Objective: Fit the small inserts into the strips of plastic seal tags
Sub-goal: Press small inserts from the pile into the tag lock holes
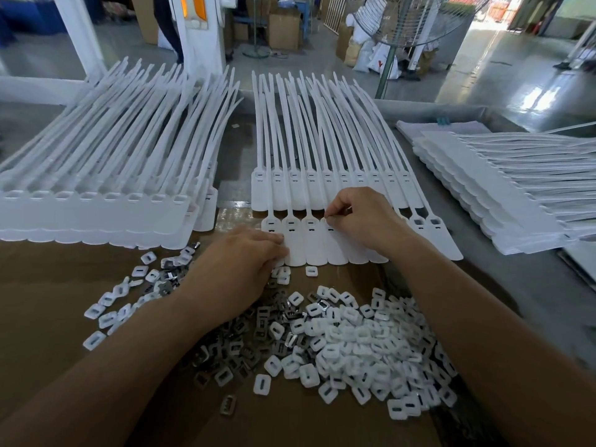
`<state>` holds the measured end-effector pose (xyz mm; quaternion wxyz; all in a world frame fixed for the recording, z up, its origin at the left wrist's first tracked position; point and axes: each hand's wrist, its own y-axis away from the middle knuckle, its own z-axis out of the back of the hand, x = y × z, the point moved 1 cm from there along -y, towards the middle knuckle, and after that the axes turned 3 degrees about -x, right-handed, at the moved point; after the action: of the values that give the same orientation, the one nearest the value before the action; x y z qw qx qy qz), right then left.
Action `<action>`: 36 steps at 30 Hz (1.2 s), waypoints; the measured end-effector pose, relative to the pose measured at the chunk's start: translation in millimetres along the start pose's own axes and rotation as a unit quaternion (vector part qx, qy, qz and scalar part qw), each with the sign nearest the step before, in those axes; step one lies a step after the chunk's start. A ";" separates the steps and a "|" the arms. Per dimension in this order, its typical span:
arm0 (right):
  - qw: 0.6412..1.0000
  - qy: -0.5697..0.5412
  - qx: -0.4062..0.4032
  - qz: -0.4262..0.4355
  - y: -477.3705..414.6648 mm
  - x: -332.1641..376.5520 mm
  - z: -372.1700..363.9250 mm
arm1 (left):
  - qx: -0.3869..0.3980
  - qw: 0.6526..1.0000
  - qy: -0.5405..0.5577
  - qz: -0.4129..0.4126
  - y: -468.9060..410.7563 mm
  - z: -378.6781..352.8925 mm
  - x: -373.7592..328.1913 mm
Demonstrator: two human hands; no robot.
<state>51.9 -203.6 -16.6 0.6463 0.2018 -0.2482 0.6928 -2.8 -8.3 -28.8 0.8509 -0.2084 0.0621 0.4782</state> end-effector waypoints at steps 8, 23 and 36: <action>0.999 0.016 0.003 -0.028 -4.3 8.6 3.0 | -0.001 1.000 -0.001 -0.001 2.6 -0.8 2.1; 0.999 -0.007 0.042 -0.019 0.5 8.7 10.9 | -0.004 1.000 -0.004 0.004 1.3 -0.4 1.1; 0.970 0.055 0.237 0.016 62.5 3.8 50.0 | -0.002 1.000 -0.004 0.005 2.1 -1.8 2.9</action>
<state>-12.7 -233.3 20.2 0.5814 0.3071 -0.0439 0.7522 -2.9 -5.7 -31.9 0.8484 -0.2078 0.0589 0.4833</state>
